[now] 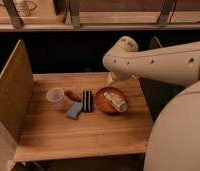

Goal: Place the eraser on the white sponge

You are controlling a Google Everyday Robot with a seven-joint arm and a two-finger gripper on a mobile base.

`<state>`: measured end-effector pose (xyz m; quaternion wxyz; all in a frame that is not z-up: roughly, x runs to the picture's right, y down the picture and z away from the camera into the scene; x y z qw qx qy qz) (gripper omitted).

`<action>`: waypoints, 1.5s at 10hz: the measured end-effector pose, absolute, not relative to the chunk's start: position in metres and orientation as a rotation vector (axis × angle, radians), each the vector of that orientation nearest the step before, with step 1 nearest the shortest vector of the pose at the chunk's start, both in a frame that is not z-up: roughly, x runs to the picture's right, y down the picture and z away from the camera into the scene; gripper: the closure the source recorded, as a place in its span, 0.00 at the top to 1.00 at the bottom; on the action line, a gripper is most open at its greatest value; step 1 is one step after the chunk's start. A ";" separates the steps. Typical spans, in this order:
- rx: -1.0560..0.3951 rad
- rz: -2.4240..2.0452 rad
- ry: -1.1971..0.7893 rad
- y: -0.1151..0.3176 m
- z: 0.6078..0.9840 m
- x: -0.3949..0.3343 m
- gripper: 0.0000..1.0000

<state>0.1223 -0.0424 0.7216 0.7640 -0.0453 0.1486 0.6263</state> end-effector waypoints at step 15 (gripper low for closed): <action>-0.158 1.319 0.313 -0.041 0.728 0.108 0.70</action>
